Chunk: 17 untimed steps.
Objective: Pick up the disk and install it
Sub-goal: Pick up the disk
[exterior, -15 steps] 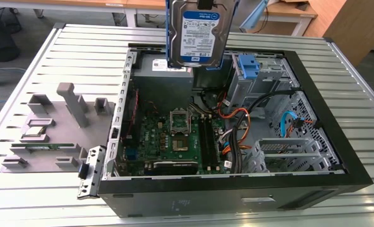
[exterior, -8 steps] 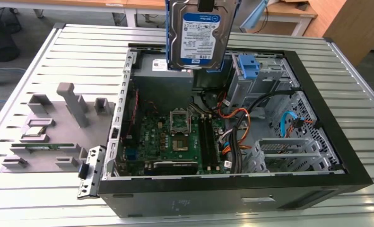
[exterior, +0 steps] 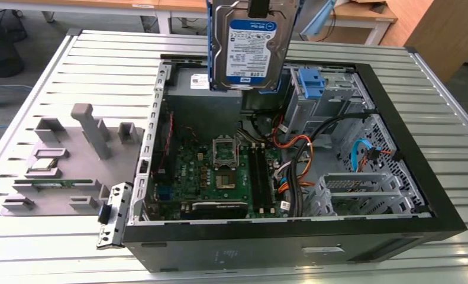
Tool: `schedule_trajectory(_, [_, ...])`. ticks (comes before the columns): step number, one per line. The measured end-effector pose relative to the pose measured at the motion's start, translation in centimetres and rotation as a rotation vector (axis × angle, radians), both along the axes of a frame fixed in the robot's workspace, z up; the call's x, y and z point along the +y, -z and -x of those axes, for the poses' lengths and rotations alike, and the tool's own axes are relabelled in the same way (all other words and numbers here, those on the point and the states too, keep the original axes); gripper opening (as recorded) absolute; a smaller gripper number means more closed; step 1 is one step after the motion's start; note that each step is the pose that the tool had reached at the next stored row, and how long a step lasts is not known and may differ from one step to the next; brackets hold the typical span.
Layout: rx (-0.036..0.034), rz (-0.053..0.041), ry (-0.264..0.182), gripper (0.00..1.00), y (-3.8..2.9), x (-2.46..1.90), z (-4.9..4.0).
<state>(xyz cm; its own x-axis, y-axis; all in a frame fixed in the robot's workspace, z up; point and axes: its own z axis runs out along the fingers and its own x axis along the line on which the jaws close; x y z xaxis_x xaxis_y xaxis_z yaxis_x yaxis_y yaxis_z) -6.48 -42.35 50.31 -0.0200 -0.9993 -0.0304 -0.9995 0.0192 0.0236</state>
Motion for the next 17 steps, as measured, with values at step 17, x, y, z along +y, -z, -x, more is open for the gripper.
schedule_trajectory(17, [0.0001,0.0001,0.0,0.35,0.0,-1.13,0.0])
